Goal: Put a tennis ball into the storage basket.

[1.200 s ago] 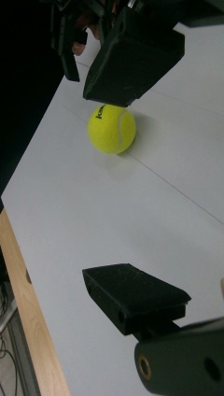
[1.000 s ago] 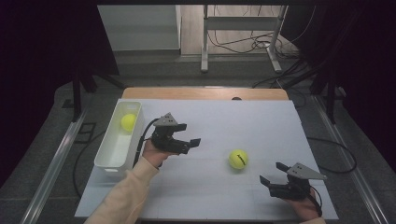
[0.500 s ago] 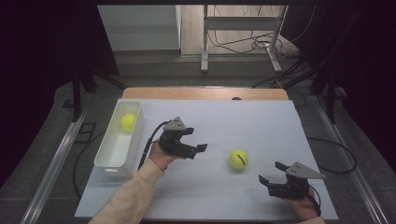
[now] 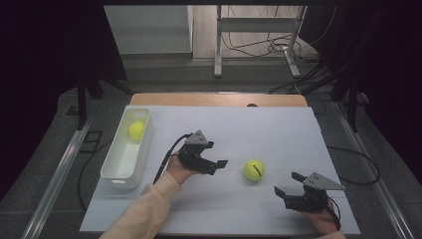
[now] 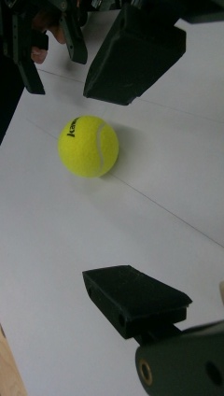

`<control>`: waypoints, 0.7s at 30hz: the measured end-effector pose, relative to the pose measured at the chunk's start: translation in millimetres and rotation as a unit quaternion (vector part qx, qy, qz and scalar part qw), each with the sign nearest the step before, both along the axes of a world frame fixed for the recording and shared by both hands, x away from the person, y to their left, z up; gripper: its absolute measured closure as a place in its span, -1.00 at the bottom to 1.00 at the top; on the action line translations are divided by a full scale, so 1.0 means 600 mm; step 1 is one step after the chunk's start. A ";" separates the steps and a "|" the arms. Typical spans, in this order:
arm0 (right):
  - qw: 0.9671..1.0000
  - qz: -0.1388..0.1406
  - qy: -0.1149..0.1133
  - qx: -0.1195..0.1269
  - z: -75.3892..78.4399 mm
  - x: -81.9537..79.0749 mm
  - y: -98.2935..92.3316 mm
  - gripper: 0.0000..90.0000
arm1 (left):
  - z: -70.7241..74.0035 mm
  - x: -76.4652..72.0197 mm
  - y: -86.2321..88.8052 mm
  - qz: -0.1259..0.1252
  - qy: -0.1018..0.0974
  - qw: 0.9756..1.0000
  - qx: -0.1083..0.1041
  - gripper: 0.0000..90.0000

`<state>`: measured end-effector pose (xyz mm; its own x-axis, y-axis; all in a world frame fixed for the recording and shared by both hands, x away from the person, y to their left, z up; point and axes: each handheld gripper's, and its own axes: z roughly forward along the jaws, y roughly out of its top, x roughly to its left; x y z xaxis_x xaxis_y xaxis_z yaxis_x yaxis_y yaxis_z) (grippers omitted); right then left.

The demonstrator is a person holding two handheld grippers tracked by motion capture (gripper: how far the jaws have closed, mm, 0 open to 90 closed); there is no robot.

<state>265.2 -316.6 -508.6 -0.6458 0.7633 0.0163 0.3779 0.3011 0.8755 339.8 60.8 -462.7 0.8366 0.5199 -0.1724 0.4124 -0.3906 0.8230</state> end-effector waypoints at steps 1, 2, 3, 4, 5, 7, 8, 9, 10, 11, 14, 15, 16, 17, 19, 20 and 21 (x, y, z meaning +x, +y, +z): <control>1.000 0.000 0.000 0.001 0.000 0.000 -0.001 -0.68 | -0.002 0.000 -0.003 -0.002 0.001 1.000 0.001 -0.71; 1.000 0.000 0.000 0.001 0.000 0.000 -0.001 -0.68 | -0.004 0.000 -0.007 -0.004 0.002 1.000 0.002 -0.72; 1.000 0.000 0.000 0.001 0.000 0.000 -0.001 -0.68 | -0.005 0.001 -0.009 -0.006 0.002 1.000 0.003 -0.72; 1.000 0.000 0.000 0.001 0.000 0.000 -0.001 -0.68 | -0.006 0.001 -0.011 -0.008 0.003 1.000 0.006 -0.72; 1.000 0.000 0.000 0.001 0.000 0.000 -0.001 -0.68 | -0.007 0.001 -0.012 -0.009 0.005 1.000 0.006 -0.72; 1.000 0.001 0.000 0.001 -0.001 0.000 -0.001 -0.68 | -0.010 0.002 -0.016 -0.011 0.007 1.000 0.006 -0.71; 1.000 0.001 0.000 0.000 -0.001 0.000 -0.001 -0.68 | -0.011 0.002 -0.018 -0.012 0.007 1.000 0.008 -0.71; 1.000 0.001 0.000 0.000 -0.001 0.000 -0.002 -0.68 | -0.012 0.002 -0.019 -0.013 0.008 1.000 0.008 -0.71; 1.000 0.000 0.001 0.000 -0.001 0.000 -0.002 -0.68 | -0.013 0.002 -0.021 -0.014 0.008 1.000 0.009 -0.71; 1.000 0.000 0.000 0.000 -0.001 0.000 -0.002 -0.68 | -0.014 0.002 -0.023 -0.015 0.008 1.000 0.010 -0.71; 1.000 -0.001 0.000 0.000 -0.001 0.000 -0.002 -0.68 | -0.018 0.003 -0.032 -0.018 0.010 1.000 0.009 -0.71; 1.000 -0.001 0.000 0.000 -0.001 0.000 -0.002 -0.68 | -0.019 0.004 -0.034 -0.019 0.010 1.000 0.010 -0.71; 1.000 -0.001 0.000 0.000 -0.001 0.000 -0.003 -0.68 | -0.020 0.004 -0.037 -0.021 0.011 1.000 0.010 -0.71; 1.000 -0.002 0.000 0.000 -0.001 0.000 -0.002 -0.68 | -0.021 0.004 -0.040 -0.023 0.012 1.000 0.011 -0.71; 1.000 -0.002 0.000 0.000 -0.001 0.000 -0.002 -0.68 | -0.021 0.004 -0.044 -0.024 0.014 1.000 0.010 -0.71; 1.000 -0.002 0.000 0.000 -0.001 0.000 -0.002 -0.68 | -0.022 0.004 -0.048 -0.027 0.014 0.999 0.012 -0.71; 1.000 -0.002 0.001 0.000 -0.001 0.000 -0.002 -0.68 | -0.023 0.004 -0.050 -0.029 0.015 0.999 0.012 -0.71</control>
